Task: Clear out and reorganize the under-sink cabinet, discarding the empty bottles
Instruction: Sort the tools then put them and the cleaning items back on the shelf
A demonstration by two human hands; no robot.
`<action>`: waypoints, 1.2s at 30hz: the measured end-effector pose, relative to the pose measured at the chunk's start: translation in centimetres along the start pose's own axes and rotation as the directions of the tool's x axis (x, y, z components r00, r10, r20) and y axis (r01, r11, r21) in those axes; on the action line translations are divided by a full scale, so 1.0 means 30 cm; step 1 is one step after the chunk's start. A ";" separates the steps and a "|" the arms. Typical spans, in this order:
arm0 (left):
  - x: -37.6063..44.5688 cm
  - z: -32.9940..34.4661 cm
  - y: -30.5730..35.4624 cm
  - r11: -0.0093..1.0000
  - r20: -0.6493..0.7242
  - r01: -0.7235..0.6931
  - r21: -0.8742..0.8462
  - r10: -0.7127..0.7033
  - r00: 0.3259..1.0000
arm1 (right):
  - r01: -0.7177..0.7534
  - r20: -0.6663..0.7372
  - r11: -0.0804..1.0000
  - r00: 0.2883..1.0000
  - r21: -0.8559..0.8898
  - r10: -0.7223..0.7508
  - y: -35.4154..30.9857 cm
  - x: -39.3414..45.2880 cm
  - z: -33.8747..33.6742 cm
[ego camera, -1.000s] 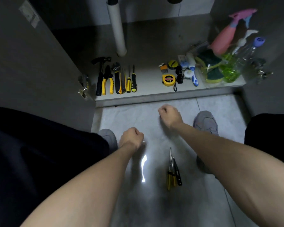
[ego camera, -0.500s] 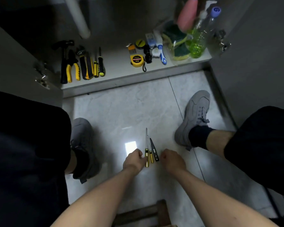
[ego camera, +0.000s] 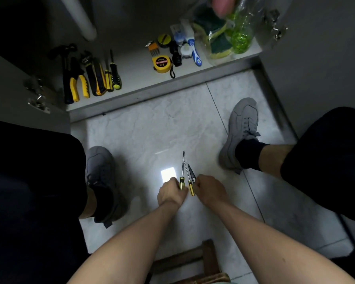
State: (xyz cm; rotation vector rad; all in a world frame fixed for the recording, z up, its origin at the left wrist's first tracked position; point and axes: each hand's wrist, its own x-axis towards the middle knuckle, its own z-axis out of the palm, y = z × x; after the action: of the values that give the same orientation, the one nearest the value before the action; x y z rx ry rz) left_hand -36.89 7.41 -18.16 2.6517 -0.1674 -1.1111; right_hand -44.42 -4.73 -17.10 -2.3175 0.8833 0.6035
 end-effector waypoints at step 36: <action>0.624 -1.136 0.347 0.998 -0.472 -0.064 -0.026 0.044 0.880 | 0.289 -0.350 0.950 0.908 0.120 -0.232 -0.809 0.698 -0.672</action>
State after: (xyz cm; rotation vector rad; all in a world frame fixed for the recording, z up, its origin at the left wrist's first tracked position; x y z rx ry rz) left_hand 0.48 0.19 -5.07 2.7670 -0.1192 -0.4162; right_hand -9.03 -12.37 -6.05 -2.3609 0.7157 0.0188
